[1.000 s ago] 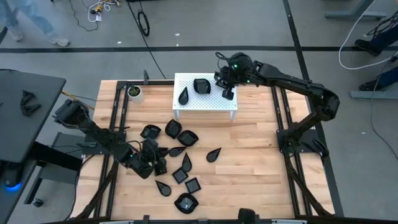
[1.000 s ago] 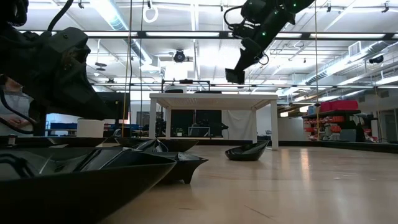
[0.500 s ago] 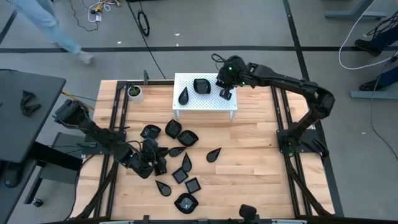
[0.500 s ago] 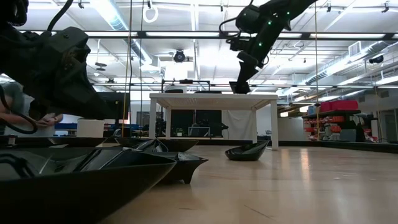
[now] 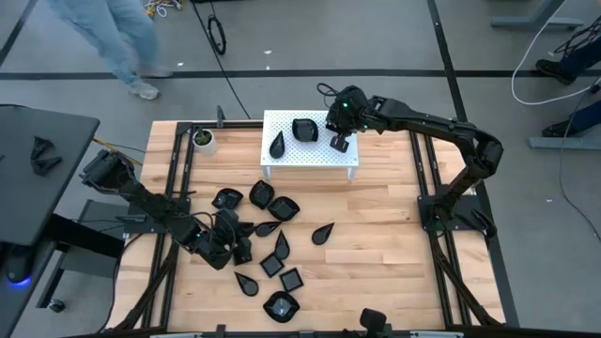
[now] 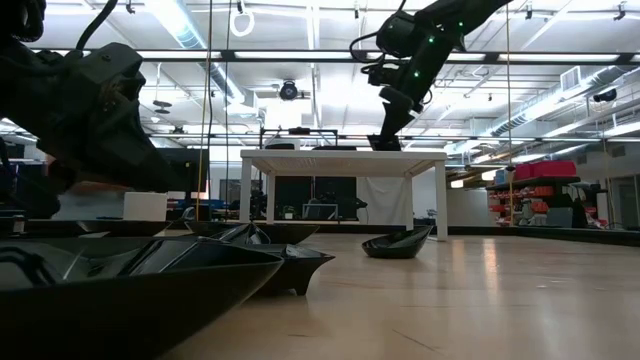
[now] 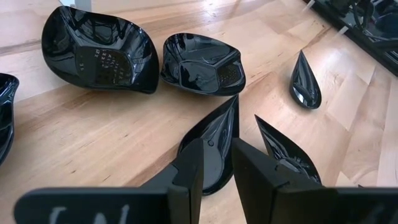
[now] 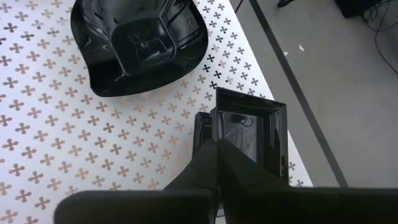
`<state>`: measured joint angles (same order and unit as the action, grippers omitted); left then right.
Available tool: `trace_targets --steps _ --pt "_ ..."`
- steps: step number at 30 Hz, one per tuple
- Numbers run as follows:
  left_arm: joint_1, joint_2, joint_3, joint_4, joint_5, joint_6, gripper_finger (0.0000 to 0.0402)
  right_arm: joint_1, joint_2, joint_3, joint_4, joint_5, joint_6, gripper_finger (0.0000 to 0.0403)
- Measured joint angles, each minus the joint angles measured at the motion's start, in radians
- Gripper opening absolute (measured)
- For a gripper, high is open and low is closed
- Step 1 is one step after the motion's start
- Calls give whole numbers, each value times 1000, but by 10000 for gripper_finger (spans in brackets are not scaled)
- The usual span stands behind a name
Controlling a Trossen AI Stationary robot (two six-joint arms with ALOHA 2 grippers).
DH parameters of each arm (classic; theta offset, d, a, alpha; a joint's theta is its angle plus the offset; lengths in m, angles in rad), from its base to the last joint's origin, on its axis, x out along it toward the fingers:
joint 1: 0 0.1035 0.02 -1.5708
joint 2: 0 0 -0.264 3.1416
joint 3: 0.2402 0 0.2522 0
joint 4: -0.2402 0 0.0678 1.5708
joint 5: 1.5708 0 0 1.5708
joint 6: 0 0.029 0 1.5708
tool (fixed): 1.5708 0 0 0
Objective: Pick & Place Mini shaped plates
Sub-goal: Stack the black square plate on top of the other black square plate on the shelf, then stack the black drop-shaped plate on top of the other black drop-shaped plate on the shelf
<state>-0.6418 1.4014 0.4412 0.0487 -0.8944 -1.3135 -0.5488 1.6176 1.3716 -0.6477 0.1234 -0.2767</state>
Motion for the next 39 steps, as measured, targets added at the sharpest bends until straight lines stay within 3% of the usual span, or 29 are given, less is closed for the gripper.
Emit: trace_targets --steps 16,21,31,39 --pt "0 0 0 0 0 0 87 0 0 0 -8 1 49 5" --pt "0 0 0 0 0 0 87 0 0 0 -23 54 51 11" --pt "0 0 0 0 0 0 87 0 -1 0 -25 25 48 84" --pt "0 0 0 0 0 0 87 29 -55 0 -23 -139 63 133"
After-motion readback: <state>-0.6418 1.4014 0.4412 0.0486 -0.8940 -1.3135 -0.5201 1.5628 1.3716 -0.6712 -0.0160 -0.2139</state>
